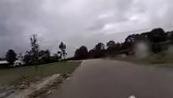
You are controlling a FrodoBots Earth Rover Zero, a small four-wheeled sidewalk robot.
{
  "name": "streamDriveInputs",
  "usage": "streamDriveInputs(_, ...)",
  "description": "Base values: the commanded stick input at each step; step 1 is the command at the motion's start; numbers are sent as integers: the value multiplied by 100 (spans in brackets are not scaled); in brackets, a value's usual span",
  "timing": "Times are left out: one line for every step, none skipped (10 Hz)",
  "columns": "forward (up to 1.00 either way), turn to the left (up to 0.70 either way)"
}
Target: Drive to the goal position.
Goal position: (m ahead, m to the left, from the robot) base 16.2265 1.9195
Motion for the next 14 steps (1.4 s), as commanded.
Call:
streamDriveInputs(84,3)
streamDriveInputs(84,3)
streamDriveInputs(84,3)
streamDriveInputs(84,3)
streamDriveInputs(84,3)
streamDriveInputs(84,3)
streamDriveInputs(84,3)
streamDriveInputs(84,3)
streamDriveInputs(84,3)
streamDriveInputs(84,3)
streamDriveInputs(84,3)
streamDriveInputs(84,3)
streamDriveInputs(84,3)
streamDriveInputs(84,3)
